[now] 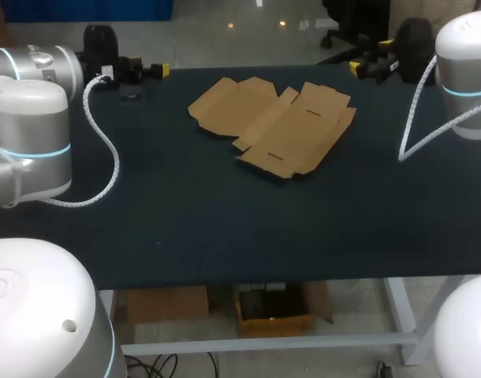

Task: Assemble the packaging by folding the flat box into shape, placing the metal phone stand inside, and closing the box properly

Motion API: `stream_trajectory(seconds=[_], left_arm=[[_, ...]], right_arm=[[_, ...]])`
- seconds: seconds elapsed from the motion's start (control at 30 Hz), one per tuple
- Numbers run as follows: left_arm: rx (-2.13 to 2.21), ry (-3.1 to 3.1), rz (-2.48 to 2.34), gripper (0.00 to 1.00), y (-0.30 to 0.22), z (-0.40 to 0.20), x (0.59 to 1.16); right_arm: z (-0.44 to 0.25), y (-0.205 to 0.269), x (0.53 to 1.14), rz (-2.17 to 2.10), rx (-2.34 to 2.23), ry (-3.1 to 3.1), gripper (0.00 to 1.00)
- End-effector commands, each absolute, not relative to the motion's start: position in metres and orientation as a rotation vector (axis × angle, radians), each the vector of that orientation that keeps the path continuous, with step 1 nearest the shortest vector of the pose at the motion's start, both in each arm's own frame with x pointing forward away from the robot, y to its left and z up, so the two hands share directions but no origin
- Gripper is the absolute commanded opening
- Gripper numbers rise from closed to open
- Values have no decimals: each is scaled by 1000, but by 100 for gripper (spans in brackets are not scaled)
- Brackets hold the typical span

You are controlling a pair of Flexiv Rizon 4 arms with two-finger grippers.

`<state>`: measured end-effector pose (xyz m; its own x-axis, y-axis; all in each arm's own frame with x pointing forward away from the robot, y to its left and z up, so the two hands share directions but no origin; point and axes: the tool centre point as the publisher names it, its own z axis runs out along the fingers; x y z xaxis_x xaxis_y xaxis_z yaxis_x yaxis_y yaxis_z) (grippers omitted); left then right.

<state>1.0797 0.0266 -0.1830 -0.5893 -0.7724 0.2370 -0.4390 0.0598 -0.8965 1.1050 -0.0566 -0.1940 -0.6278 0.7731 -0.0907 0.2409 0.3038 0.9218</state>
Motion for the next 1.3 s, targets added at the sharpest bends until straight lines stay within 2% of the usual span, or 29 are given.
stream_trajectory(seconds=[0.03,0.53,1.03,1.3], left_arm=[[-1297,2076,-1447,100,24,-170,1068],[-1575,2182,-1253,100,8,-168,1030],[-1929,2443,-867,100,0,-204,1002],[-1929,2443,-867,100,0,-204,1002]], right_arm=[[-187,-61,1105,1228,965,2123,100],[-206,-84,1086,1059,1223,2345,100],[-230,-106,1051,855,1397,2441,100],[-233,-109,1049,832,1422,2449,100]])
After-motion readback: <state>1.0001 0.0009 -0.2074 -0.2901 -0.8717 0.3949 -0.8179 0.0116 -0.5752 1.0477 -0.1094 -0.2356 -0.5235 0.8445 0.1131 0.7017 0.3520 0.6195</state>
